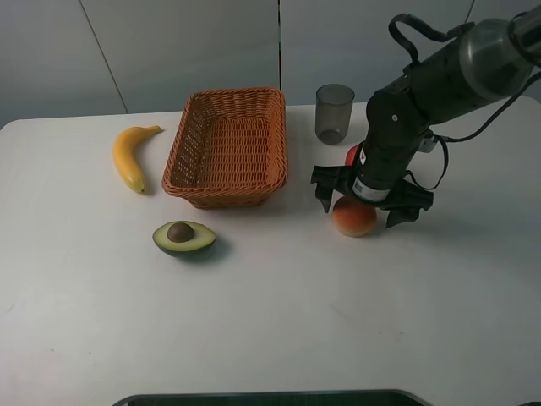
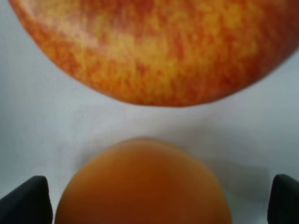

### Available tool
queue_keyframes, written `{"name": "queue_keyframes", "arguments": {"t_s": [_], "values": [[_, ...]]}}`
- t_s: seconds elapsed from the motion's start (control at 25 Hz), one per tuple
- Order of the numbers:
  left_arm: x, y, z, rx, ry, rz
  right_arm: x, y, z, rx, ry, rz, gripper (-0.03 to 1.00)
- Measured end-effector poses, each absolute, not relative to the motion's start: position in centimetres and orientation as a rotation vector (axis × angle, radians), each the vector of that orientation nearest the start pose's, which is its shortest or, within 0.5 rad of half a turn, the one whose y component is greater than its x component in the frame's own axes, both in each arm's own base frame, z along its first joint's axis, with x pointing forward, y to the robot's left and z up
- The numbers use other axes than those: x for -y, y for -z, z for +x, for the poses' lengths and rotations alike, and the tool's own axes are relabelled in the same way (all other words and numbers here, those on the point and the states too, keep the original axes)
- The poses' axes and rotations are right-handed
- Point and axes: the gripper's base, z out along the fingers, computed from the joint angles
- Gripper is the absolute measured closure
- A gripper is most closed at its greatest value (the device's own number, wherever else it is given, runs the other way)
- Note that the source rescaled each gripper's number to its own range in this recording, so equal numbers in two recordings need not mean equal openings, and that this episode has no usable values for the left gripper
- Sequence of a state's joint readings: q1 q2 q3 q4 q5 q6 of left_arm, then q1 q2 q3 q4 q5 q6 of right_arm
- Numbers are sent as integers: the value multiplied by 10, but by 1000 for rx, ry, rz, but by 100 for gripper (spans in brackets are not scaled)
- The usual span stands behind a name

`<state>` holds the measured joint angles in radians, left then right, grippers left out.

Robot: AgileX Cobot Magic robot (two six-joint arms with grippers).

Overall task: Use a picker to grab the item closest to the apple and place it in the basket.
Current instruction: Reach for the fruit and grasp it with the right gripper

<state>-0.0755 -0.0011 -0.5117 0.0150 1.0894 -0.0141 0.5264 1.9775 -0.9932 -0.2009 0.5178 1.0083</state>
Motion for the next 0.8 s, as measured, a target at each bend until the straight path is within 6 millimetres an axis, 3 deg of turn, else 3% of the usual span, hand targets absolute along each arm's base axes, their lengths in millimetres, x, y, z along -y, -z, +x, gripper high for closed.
{"name": "queue_keyframes", "arguments": {"t_s": [0.68,0.72,0.8], "values": [[-2,-278,-8,-2059,37,62,-163,-90,297,-2906,-59,463,-2],[-2,-278,-8,-2059,37,62,-163,-90,297,-2908,-57,464,5],[-2,-278,-8,-2059,37,62,-162,-90,296,-2912,-51,465,41]]}}
